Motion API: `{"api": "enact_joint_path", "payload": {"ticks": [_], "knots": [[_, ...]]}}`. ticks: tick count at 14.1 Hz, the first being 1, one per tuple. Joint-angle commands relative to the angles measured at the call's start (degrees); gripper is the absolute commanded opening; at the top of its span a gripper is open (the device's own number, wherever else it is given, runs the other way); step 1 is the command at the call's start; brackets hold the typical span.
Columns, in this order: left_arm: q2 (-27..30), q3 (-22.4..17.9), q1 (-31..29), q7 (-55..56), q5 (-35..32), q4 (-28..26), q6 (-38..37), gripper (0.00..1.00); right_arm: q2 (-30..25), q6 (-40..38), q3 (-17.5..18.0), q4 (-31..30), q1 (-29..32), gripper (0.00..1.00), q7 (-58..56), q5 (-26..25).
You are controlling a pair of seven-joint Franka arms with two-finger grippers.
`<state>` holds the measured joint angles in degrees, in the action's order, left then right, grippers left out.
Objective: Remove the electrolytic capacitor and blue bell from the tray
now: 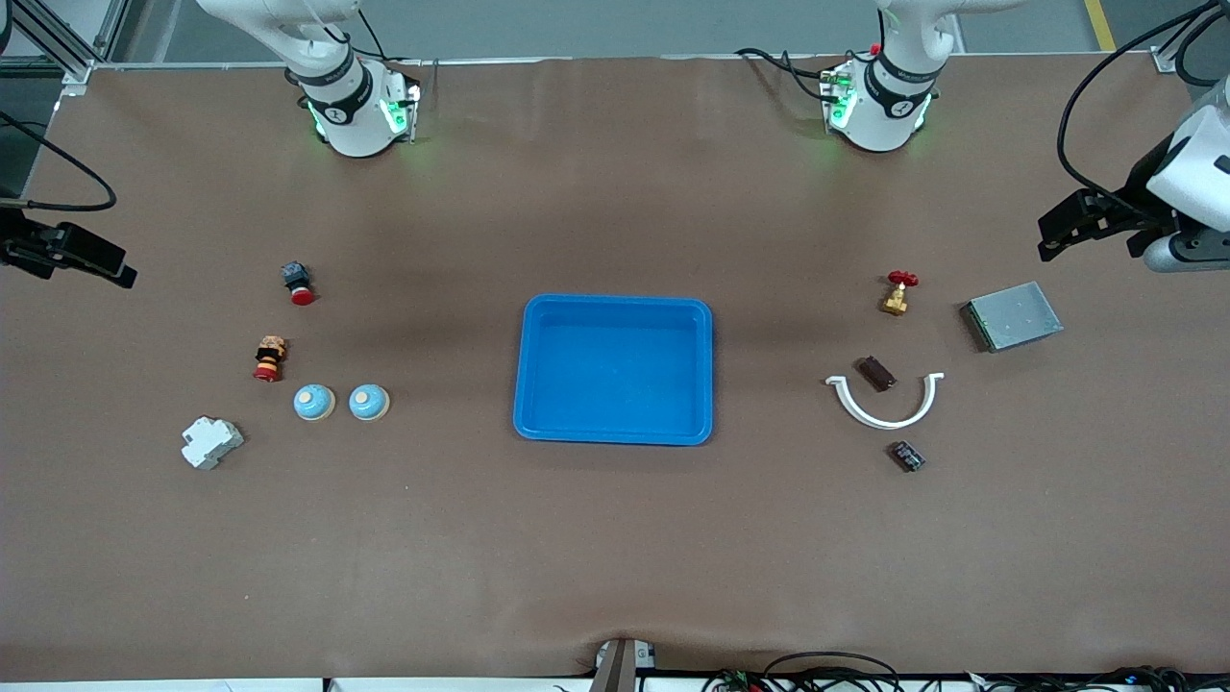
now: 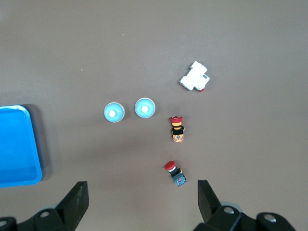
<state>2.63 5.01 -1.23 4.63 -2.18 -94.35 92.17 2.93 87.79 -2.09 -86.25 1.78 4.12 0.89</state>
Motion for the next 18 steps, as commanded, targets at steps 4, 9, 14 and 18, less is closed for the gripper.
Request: {"api": "enact_joint_path", "payload": {"ticks": [4, 9, 14, 18], "knots": [[-0.87, 0.09, -0.27, 1.51, 2.78, 1.63, -1.2, 1.0, 0.32, -0.34, 0.77, 0.99, 1.12, 1.0, 0.1, -0.01], [-0.78, 0.26, -0.18, 3.02, 2.97, 1.54, -1.64, 1.0, 0.41, -0.51, 0.77, 0.91, 1.04, 1.0, 0.1, -0.1], [-0.79, 0.52, 0.0, 2.58, 2.44, 1.19, -1.64, 1.0, 0.41, -0.51, 0.77, 0.91, 1.04, 1.0, 0.1, -0.1], [-0.52, 0.44, -0.26, -2.69, 2.09, 0.75, -1.9, 1.0, 0.41, -0.6, 0.77, 0.91, 1.04, 1.0, 0.1, -0.1]]}}
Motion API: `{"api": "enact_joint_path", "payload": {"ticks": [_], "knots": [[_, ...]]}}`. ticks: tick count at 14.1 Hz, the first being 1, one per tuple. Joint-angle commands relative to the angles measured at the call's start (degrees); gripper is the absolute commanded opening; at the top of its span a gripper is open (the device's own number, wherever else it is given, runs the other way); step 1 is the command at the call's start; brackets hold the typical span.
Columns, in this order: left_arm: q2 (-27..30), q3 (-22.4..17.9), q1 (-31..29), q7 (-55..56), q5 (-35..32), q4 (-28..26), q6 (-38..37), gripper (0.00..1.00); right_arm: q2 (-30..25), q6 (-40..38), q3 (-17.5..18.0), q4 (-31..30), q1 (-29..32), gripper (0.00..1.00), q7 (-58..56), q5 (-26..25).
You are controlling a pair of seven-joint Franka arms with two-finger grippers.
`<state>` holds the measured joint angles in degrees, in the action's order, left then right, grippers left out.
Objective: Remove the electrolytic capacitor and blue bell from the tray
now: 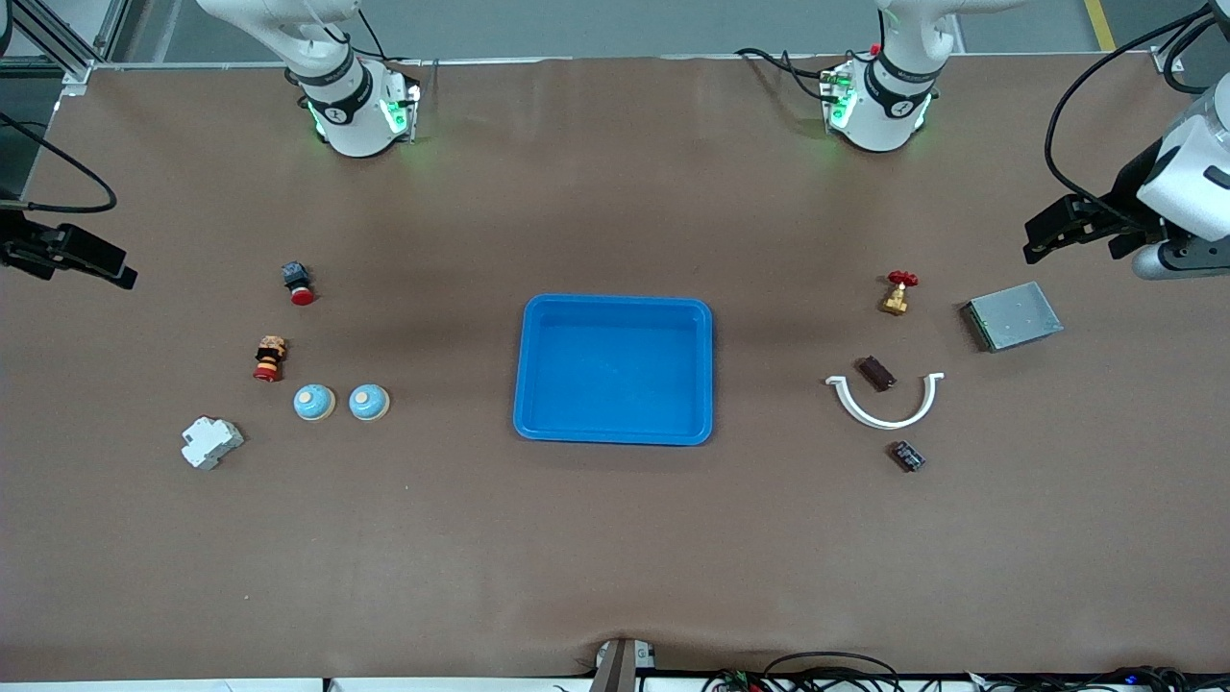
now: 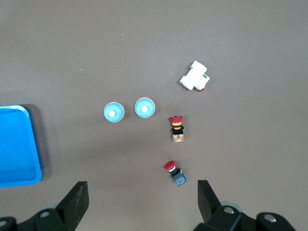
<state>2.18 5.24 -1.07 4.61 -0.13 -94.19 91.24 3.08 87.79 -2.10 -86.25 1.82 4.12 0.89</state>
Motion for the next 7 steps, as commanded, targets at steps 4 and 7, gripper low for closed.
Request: {"api": "enact_joint_path", "payload": {"ticks": [4, 7], "knots": [[0.1, 0.2, -0.33, -2.68, -1.17, 0.33, -0.97, 1.0, 0.26, -0.6, 0.78, 0.91, 0.91, 1.0, 0.1, -0.1], [0.28, 0.47, -0.24, -2.51, -1.71, 0.24, -0.97, 1.0, 0.26, -0.6, 0.78, 0.91, 0.91, 1.0, 0.1, -0.1]]}}
